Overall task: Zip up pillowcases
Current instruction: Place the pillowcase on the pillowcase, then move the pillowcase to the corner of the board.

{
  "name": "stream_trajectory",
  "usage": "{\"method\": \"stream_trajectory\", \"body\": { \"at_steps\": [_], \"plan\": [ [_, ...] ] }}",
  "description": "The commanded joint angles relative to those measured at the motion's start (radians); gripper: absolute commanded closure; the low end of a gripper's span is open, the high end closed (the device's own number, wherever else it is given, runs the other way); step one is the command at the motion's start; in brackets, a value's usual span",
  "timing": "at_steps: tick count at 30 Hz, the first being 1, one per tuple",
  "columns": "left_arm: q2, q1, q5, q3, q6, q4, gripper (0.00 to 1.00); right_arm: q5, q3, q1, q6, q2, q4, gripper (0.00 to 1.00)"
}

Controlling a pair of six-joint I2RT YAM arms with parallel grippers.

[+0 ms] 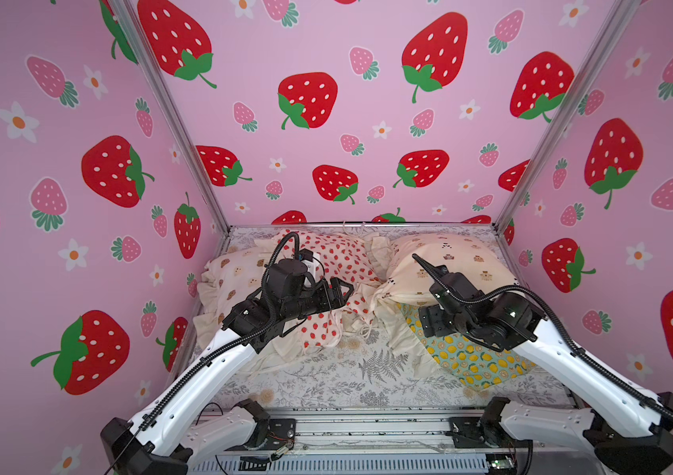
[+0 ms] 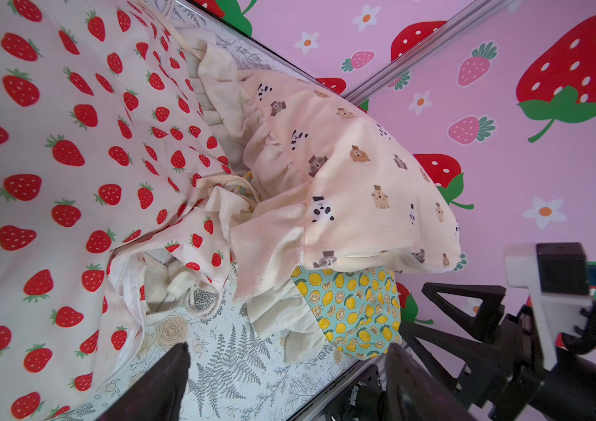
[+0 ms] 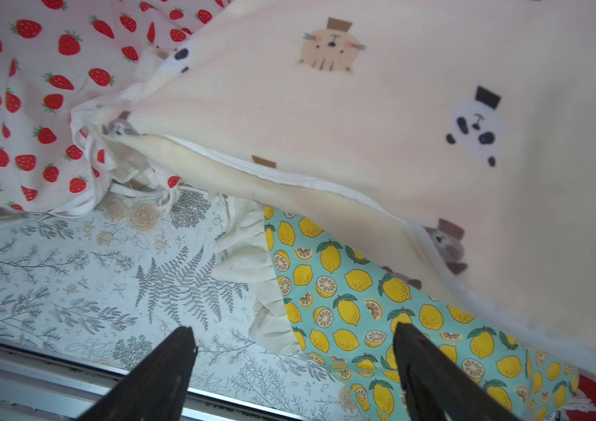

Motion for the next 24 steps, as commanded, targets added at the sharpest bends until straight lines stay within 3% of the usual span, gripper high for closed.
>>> {"method": "stream_trajectory", "body": {
  "at_steps": [1, 6, 12, 19, 24],
  "plan": [
    [-0.02, 0.003, -0.049, -0.038, 0.024, -0.021, 0.14, -0.031, -0.015, 0.027, 0.117, 0.066, 0.007, 0.17],
    [-0.045, 0.001, -0.064, -0.065, 0.05, -0.034, 0.14, -0.114, -0.172, 0.021, 0.156, 0.113, 0.235, 0.27],
    [-0.044, 0.001, -0.074, -0.111, 0.06, -0.015, 0.13, -0.154, -0.261, -0.059, 0.133, 0.214, 0.338, 0.31],
    [-0.033, 0.0, -0.076, -0.126, 0.055, 0.009, 0.13, -0.142, -0.325, -0.231, 0.024, 0.284, 0.461, 0.37],
    [-0.02, 0.001, -0.076, -0.123, 0.056, 0.017, 0.13, -0.155, -0.274, -0.398, -0.099, 0.371, 0.536, 0.4]
  ]
}}
